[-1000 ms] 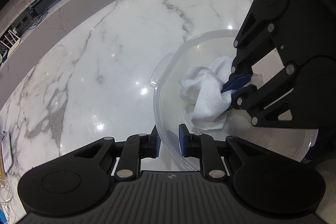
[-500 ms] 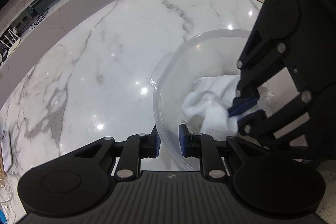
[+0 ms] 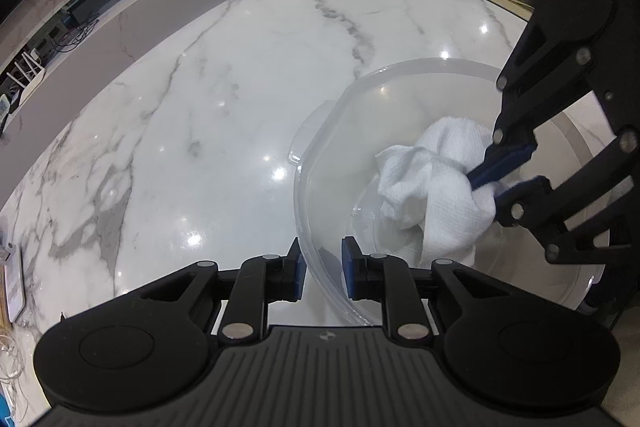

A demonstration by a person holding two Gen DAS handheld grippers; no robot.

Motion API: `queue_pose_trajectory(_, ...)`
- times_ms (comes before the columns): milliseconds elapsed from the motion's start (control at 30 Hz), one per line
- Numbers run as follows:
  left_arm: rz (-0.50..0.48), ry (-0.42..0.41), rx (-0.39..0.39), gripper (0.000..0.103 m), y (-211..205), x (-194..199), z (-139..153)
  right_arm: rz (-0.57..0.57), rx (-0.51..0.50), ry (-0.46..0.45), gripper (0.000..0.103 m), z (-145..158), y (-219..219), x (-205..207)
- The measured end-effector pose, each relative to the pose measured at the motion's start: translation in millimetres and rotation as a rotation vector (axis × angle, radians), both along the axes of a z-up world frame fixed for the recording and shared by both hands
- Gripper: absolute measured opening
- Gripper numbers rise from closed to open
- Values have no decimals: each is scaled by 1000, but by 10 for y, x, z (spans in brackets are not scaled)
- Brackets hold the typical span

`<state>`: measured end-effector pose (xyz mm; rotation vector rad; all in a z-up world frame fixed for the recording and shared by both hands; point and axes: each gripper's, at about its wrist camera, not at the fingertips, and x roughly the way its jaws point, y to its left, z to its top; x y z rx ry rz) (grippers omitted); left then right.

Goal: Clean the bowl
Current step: 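Open the right gripper to drop the white cloth into the bowl while the left gripper releases the rim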

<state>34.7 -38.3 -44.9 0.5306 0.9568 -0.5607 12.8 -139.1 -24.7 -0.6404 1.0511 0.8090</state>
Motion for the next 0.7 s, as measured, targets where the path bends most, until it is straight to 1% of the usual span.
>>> queue_pose_trajectory(33,12,1,-10,27,10,9,18,-6,8,-5,21,21,-14,-11)
queue_pose_trajectory(67,24,1,-20,31,21,19,37,-13,15,-11,26,41,-29,-22)
queue_pose_trajectory(100,32,-5,-26,34,28,22,55,-19,23,-16,29,61,-37,-31)
queue_pose_trajectory(167,46,-14,-38,34,44,25,93,-33,42,-30,39,114,-55,-53)
queue_pose_trajectory(233,61,-22,-51,34,63,28,132,-48,65,-45,45,171,-73,-74)
queue_pose_trajectory(300,75,-28,-64,35,85,24,178,-64,87,-52,46,216,-90,-79)
queue_pose_trajectory(333,80,-35,-65,39,93,13,204,-73,95,-57,48,239,-100,-81)
queue_pose_trajectory(400,90,-51,-71,42,111,-8,254,-93,107,-68,51,285,-117,-85)
queue_pose_trajectory(467,104,-64,-86,43,131,-30,304,-104,113,-74,52,301,-94,-54)
queue_pose_trajectory(567,145,-62,-149,44,206,-46,412,-121,127,-89,54,369,-92,-79)
queue_pose_trajectory(633,195,-53,-205,50,268,-44,525,-138,140,-106,55,414,-82,-84)
queue_pose_trajectory(700,230,-58,-232,51,300,-43,594,-160,163,-122,56,463,-79,-78)
